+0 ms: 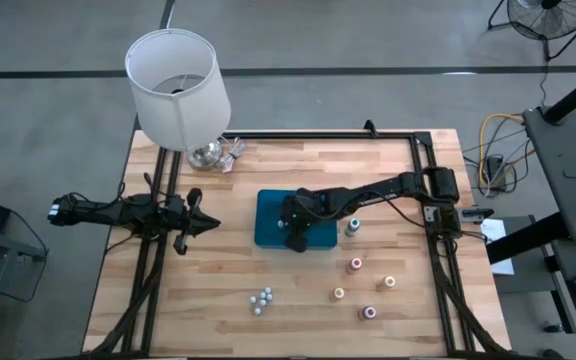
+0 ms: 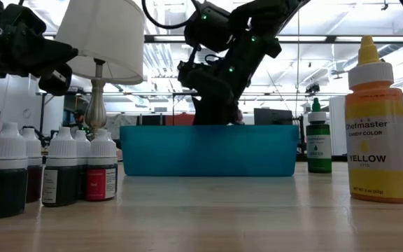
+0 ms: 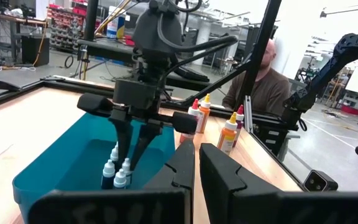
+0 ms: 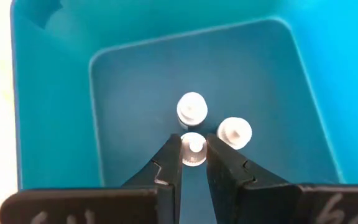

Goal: Pick & Place food coloring
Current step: Put the small green food coloring bottle into the blue bin

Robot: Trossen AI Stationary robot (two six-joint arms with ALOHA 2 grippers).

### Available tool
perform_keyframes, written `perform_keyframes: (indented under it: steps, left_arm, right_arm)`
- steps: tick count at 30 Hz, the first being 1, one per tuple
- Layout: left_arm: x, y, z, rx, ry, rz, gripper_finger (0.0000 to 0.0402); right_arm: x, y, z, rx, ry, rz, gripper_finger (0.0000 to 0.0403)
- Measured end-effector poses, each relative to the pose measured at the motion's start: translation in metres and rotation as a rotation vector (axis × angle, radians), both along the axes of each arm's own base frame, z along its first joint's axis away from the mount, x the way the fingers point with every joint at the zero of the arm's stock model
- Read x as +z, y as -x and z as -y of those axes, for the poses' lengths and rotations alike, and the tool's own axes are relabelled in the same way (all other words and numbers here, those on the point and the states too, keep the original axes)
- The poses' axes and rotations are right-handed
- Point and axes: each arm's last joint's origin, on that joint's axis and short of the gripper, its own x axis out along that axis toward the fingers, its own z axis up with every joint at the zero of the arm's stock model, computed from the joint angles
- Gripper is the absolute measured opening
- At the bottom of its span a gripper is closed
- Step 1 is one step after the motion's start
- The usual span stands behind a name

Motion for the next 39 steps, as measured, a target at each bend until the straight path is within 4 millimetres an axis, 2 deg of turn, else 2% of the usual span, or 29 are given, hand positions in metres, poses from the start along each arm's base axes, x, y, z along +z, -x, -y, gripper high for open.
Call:
perform_keyframes:
  steps: [29, 39]
  left_arm:
    - [-0.0001, 0.0, 0.0, 0.0, 0.0, 0.0, 0.0]
    - [-0.0001, 0.0, 0.0, 0.0, 0.0, -0.001, 0.0]
  right_arm:
    - [-0.0055, -0.0007, 0.0006, -0.011, 0.014, -0.009, 0.0043]
    - [-0.0061, -0.0002, 0.0006, -0.007, 0.014, -0.014, 0.0098]
